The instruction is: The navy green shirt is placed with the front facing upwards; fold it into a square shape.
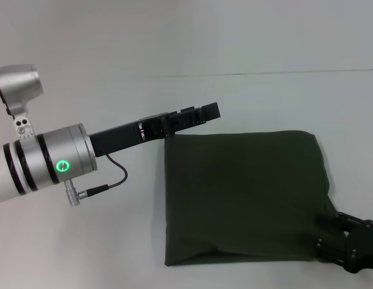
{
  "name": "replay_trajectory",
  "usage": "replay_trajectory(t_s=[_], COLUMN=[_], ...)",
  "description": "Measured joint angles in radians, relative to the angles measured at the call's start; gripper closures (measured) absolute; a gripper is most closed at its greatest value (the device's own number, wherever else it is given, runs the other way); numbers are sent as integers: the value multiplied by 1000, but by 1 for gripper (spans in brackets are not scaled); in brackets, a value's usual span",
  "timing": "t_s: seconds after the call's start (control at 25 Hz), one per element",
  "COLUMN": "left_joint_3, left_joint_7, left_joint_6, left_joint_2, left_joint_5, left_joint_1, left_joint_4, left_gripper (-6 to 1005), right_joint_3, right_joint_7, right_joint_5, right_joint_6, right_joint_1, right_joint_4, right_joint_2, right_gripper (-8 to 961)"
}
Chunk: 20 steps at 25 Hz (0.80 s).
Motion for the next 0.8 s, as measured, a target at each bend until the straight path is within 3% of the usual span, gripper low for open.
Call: replay_trajectory(t_s=[0.56,0.8], left_joint_3=[3,4], left_joint_7=[1,1], left_joint_6=[0,0], left_joint_2=[-2,-2], left_joint_5=[0,0], left_joint_1=[0,1], left_joint_4=[-4,-4], left_gripper=[49,49], right_joint_3=[24,57], right_joint_7=[18,10], right_joint_5=[-6,-2], right_joint_6=[70,33], right_joint_1=[-28,-45], right_joint_4=[-1,-6], right_joint_2=[-3,-4], right_gripper=[248,248])
